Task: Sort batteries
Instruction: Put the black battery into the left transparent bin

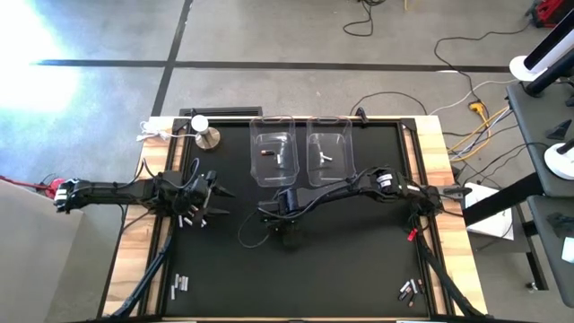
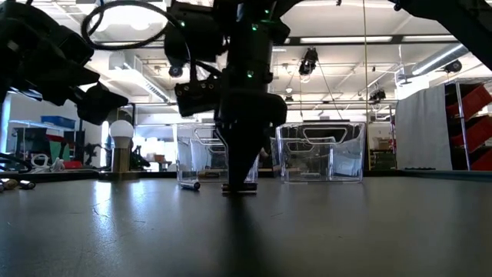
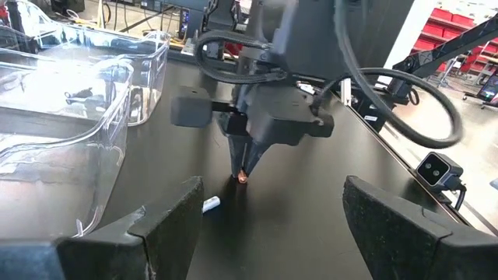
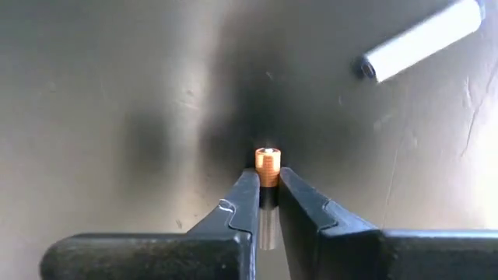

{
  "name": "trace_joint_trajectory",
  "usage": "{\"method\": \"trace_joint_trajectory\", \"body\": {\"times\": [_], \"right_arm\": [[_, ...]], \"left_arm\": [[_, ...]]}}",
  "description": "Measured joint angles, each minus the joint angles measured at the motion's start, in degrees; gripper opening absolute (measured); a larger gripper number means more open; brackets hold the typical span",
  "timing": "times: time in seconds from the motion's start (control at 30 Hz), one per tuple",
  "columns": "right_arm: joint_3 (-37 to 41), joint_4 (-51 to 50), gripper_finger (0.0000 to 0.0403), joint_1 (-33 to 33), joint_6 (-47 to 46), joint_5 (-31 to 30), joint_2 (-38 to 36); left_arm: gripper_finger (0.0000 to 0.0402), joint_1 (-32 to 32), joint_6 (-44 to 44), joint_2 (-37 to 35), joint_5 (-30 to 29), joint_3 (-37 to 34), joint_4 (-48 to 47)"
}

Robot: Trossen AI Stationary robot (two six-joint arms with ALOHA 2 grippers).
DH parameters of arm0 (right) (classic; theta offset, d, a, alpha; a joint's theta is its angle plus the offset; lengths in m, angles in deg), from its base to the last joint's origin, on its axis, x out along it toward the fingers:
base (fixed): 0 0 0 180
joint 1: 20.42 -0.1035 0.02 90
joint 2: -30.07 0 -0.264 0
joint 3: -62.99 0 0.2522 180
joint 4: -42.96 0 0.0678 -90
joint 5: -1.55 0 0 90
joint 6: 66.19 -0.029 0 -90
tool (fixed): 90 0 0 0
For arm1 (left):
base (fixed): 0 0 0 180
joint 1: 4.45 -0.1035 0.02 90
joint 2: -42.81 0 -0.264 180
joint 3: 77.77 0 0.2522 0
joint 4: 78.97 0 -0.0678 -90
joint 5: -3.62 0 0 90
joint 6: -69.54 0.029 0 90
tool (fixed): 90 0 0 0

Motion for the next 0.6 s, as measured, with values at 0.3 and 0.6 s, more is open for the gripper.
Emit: {"method": "trace_joint_trajectory", "body": {"times": [0.3,0.6], "right_arm": [[-11.67,-7.51,0.0027,0.02,3.83,-0.89,-1.81],[-20.61,-9.87,0.0026,2.79,3.79,-1.63,-2.23]], "left_arm": [[0.0284,0.00,0.00,0.02,0.00,-0.02,0.02],[0.0284,0.00,0.00,0.07,0.00,-0.02,0.03]]}}
